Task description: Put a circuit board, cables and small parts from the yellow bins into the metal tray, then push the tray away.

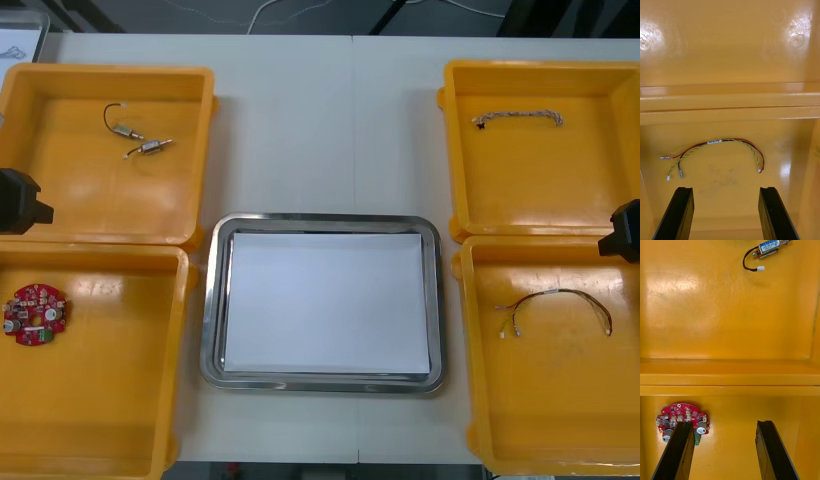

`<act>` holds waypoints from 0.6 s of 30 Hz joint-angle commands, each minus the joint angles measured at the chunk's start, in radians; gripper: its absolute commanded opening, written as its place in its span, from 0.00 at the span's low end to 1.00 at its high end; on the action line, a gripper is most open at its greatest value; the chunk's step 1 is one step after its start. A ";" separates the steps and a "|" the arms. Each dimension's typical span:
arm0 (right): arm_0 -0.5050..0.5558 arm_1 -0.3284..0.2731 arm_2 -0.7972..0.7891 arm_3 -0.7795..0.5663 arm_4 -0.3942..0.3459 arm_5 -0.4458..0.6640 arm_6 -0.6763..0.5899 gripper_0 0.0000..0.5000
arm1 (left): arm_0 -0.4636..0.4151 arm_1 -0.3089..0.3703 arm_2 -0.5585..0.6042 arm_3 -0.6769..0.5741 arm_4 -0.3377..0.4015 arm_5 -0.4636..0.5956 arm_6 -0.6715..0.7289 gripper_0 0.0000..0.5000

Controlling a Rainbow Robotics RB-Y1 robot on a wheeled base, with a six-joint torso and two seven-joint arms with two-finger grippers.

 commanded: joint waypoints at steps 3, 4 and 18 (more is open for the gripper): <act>0.008 0.008 -0.027 -0.007 0.008 -0.009 0.035 1.00 | 0.007 -0.010 0.006 -0.026 -0.008 0.004 -0.031 0.96; 0.008 0.008 -0.027 -0.007 0.008 -0.009 0.035 1.00 | 0.007 -0.010 0.006 -0.026 -0.008 0.004 -0.031 0.96; 0.008 0.008 -0.027 -0.007 0.008 -0.009 0.035 1.00 | 0.007 -0.010 0.006 -0.026 -0.008 0.004 -0.031 1.00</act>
